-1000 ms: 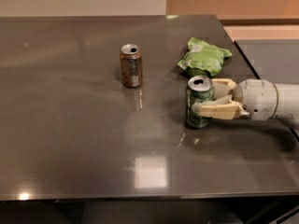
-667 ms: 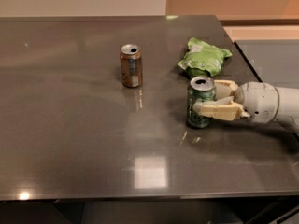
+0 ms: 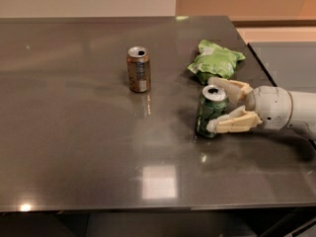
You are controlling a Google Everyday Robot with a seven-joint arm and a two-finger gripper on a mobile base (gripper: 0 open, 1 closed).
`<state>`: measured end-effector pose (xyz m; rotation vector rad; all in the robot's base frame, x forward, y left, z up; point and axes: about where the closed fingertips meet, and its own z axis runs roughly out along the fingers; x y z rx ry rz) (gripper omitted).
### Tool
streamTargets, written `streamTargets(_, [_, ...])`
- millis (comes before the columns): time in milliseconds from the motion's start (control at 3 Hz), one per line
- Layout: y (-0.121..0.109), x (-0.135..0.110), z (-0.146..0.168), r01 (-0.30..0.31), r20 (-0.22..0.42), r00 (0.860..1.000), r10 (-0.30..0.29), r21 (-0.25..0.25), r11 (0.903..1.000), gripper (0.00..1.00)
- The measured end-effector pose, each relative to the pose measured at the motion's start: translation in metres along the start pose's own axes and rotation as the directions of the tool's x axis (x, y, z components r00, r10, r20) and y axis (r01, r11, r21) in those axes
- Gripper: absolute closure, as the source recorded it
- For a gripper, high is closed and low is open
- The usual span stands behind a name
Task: Place green can upright
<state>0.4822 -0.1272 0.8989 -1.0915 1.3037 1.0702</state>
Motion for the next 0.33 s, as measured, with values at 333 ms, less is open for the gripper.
streamTargets(333, [0.0000,0.0000,0.0001,0.000,0.000,1.000,0.000,0.000,1.0000,0.00])
